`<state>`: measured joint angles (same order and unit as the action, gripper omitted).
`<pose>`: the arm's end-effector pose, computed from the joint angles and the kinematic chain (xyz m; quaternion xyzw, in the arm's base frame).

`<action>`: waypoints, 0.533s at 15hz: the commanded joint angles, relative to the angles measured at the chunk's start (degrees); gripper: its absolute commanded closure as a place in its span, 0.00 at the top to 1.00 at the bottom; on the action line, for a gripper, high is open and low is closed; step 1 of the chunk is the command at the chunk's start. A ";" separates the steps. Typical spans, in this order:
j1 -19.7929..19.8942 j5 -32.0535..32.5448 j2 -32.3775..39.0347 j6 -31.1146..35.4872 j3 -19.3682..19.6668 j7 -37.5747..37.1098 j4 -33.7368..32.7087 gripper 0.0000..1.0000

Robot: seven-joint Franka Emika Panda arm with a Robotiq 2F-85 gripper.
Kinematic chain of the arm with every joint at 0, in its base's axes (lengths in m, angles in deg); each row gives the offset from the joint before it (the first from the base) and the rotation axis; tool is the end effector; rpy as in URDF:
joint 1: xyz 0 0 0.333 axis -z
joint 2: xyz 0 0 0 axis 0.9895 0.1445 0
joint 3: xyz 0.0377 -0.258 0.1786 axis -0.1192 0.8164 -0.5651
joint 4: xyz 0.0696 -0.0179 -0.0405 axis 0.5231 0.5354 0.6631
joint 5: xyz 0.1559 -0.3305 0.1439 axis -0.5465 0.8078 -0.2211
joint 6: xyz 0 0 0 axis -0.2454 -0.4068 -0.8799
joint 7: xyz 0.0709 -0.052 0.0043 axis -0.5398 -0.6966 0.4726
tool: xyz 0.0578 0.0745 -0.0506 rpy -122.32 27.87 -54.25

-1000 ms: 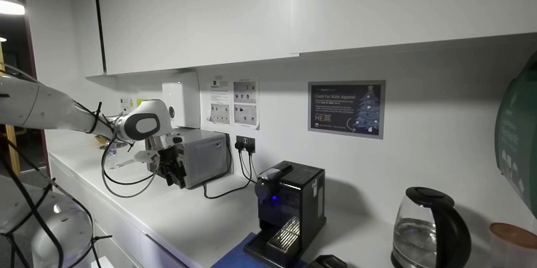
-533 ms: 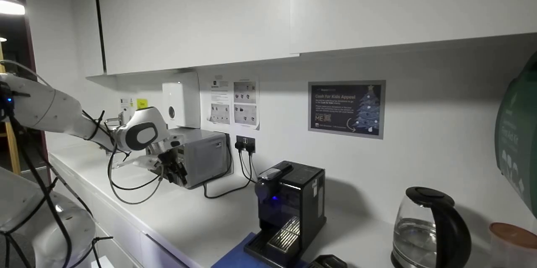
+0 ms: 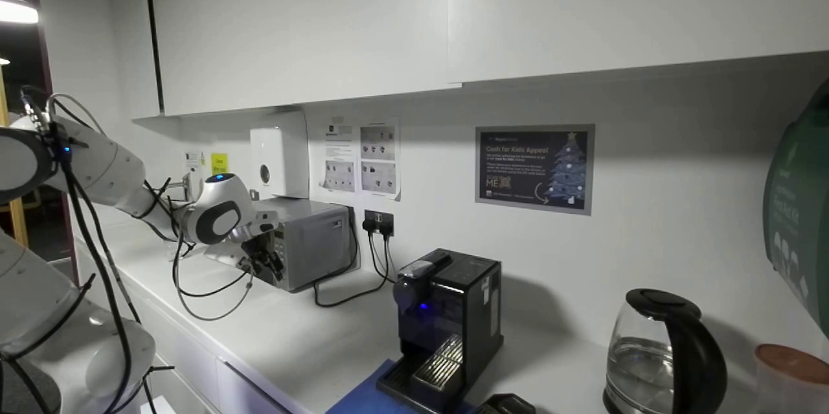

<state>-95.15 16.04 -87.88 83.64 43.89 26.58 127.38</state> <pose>0.3541 0.1454 0.4168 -0.9734 -0.0829 -0.2091 0.0440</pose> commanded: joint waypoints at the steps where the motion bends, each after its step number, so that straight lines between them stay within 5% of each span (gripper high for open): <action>1: -5.39 -5.04 4.91 5.14 1.63 3.81 -0.60 0.94; 2: -6.53 -5.84 6.07 5.79 1.57 4.55 -0.86 0.72; 4: -7.27 -5.34 8.00 5.71 0.61 5.64 -1.39 0.68; 8: -3.81 2.78 10.50 6.76 -4.34 5.55 -1.27 0.39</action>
<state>-101.73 13.57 -79.83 87.70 42.82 31.51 126.87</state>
